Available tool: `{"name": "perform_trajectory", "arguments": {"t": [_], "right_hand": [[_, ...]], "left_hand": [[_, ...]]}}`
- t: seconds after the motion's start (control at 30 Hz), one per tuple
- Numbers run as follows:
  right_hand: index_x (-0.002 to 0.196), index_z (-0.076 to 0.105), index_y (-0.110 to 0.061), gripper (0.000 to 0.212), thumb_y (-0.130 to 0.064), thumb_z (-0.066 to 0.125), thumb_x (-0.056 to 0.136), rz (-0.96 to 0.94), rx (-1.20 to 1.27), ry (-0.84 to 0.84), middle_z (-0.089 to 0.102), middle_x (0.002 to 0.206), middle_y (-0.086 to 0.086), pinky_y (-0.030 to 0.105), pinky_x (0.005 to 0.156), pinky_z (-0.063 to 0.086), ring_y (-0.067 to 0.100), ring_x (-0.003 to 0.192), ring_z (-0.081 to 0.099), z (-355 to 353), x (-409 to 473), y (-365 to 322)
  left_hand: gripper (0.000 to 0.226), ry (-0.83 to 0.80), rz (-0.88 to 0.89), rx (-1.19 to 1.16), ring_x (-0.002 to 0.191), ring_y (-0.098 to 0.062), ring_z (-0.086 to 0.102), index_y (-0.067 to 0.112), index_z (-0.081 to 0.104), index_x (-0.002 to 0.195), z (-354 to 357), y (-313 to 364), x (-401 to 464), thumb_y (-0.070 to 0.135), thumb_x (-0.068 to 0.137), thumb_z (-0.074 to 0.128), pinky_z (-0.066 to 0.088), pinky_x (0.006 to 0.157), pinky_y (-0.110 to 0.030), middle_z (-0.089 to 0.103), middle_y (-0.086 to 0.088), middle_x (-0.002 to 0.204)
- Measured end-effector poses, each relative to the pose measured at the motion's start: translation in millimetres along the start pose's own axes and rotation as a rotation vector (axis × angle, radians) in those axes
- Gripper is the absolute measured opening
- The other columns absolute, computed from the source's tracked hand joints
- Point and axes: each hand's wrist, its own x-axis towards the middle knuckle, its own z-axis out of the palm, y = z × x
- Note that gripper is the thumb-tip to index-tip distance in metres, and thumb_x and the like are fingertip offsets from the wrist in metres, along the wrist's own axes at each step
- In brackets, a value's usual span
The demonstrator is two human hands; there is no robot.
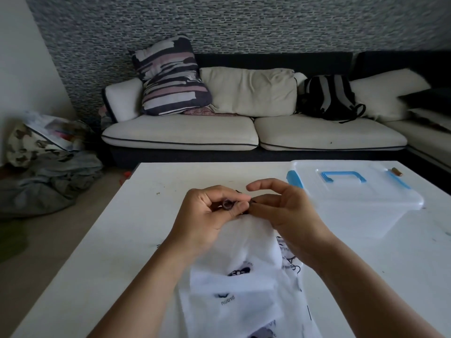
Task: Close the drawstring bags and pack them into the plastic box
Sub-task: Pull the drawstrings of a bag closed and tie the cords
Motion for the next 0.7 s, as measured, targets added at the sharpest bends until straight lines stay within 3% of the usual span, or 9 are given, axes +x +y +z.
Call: {"name": "perform_trajectory", "arguments": {"t": [0.17, 0.33, 0.47, 0.6, 0.7], "right_hand": [[0.110, 0.067, -0.002, 0.038, 0.009, 0.065, 0.073, 0.146, 0.344, -0.192, 0.071, 0.082, 0.015, 0.029, 0.069, 0.059, 0.023, 0.075, 0.071, -6.1, 0.6, -5.3], [0.112, 0.069, -0.003, 0.041, 0.010, 0.067, 0.074, 0.208, 0.352, -0.246, 0.071, 0.088, 0.018, 0.036, 0.071, 0.061, 0.027, 0.075, 0.071, -8.3, 1.1, -4.3], [0.103, 0.070, -0.003, 0.031, 0.009, 0.077, 0.075, 0.055, 0.035, -0.168, 0.070, 0.091, 0.024, 0.041, 0.077, 0.056, 0.032, 0.079, 0.066, -4.7, 1.4, -5.7], [0.095, 0.073, -0.023, 0.029, 0.001, 0.076, 0.078, -0.186, -0.556, 0.013, 0.068, 0.082, 0.004, 0.028, 0.059, 0.048, 0.020, 0.062, 0.062, -0.8, 2.3, 0.6], [0.106, 0.069, -0.032, 0.032, -0.007, 0.070, 0.084, -0.187, -0.646, -0.004, 0.069, 0.090, -0.005, 0.024, 0.057, 0.050, 0.023, 0.066, 0.068, 0.2, 3.3, 4.1]], "left_hand": [[0.020, 0.010, -0.054, -0.124, 0.082, -0.017, 0.072, 0.002, 0.077, 0.090, 0.5, 3.2, 0.4, 0.011, 0.072, 0.075, 0.055, 0.074, -0.020, 0.076, -0.012, 0.086], [0.021, 0.004, -0.105, -0.185, 0.085, -0.025, 0.073, 0.009, 0.080, 0.086, 0.3, 7.1, -1.5, 0.020, 0.068, 0.079, 0.055, 0.079, -0.026, 0.076, -0.015, 0.090], [0.015, -0.016, -0.087, -0.115, 0.085, -0.019, 0.073, 0.011, 0.080, 0.083, 1.4, 6.9, -3.6, 0.017, 0.070, 0.078, 0.055, 0.080, -0.024, 0.077, -0.010, 0.086], [0.018, -0.047, -0.017, 0.055, 0.087, -0.022, 0.072, 0.012, 0.081, 0.088, 2.9, 3.9, -4.4, 0.017, 0.072, 0.077, 0.056, 0.084, -0.030, 0.076, -0.006, 0.086], [0.018, -0.049, -0.004, 0.067, 0.092, -0.025, 0.072, 0.009, 0.080, 0.091, 3.4, 0.8, -3.3, 0.015, 0.074, 0.076, 0.056, 0.091, -0.036, 0.076, -0.008, 0.090]]}}
